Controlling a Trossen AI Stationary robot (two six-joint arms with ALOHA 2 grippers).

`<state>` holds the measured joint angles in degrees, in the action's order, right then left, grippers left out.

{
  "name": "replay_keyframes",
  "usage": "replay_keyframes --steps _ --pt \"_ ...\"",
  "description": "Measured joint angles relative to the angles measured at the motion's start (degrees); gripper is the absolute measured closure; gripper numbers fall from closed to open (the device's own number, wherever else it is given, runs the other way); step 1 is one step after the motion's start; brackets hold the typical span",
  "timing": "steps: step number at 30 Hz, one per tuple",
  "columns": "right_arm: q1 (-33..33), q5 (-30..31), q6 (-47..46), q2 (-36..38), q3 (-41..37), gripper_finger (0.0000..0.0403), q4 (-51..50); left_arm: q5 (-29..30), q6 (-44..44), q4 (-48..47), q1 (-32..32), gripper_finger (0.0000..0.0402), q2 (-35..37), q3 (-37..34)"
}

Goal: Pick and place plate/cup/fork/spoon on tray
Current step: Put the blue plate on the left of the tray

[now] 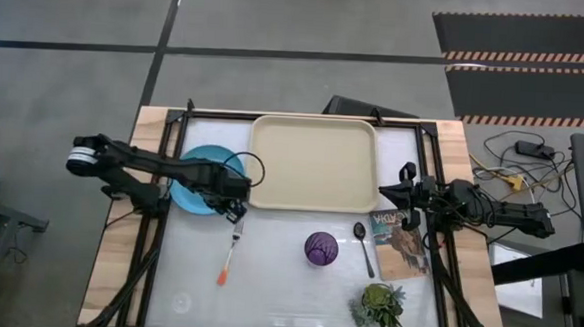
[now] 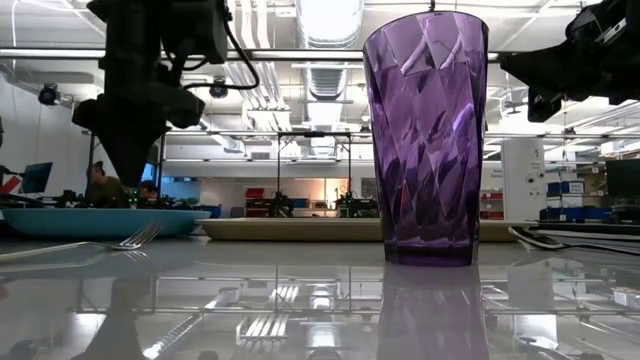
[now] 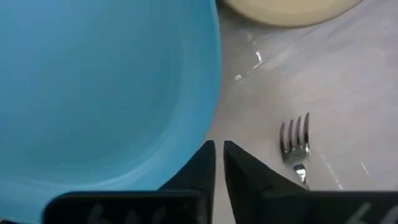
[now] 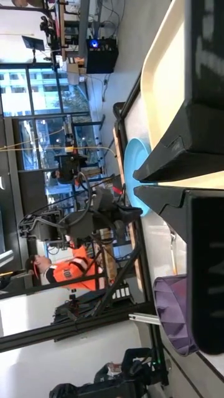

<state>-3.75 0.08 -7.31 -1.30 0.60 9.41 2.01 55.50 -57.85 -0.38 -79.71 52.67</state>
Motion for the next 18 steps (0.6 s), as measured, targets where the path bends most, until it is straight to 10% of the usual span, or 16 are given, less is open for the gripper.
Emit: replay_keyframes --steps 9,18 --pt "0.0 0.0 -0.1 0.0 0.0 0.0394 -0.1 4.6 -0.5 2.7 0.0 0.0278 0.0 -5.4" --pt "0.0 0.0 0.0 0.0 0.0 0.0394 -0.2 5.9 -5.1 12.3 -0.1 0.0266 0.0 -9.8"
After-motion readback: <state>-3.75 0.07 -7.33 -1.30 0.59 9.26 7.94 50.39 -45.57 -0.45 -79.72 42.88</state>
